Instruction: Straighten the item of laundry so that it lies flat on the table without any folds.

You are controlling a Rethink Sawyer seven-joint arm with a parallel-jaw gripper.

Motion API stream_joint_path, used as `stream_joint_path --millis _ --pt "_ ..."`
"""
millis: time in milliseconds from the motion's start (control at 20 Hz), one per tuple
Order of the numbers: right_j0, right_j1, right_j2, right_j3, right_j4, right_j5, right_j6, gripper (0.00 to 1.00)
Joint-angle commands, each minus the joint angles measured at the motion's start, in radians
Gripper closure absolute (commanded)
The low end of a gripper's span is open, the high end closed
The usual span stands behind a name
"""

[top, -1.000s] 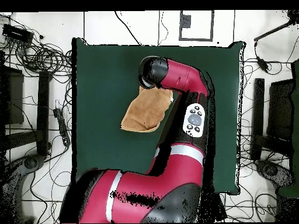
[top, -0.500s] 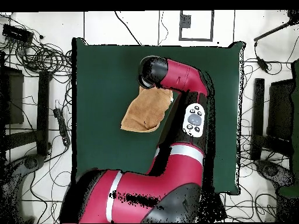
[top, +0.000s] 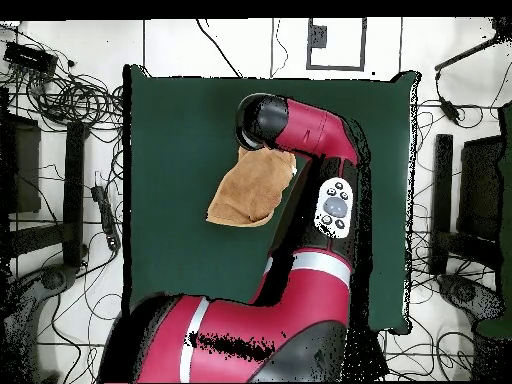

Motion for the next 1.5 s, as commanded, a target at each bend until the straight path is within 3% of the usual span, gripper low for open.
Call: stream_joint_path --millis 50,500,1500 --pt "0.0 -0.027 0.135 0.138 -0.029 -0.053 -0.022 0.0" --pt "-0.003 -0.036 0.149 0.152 -0.033 -0.058 -0.015 0.0" --pt "-0.052 -0.093 0.216 0.301 -0.062 -0.168 -0.016 0.0"
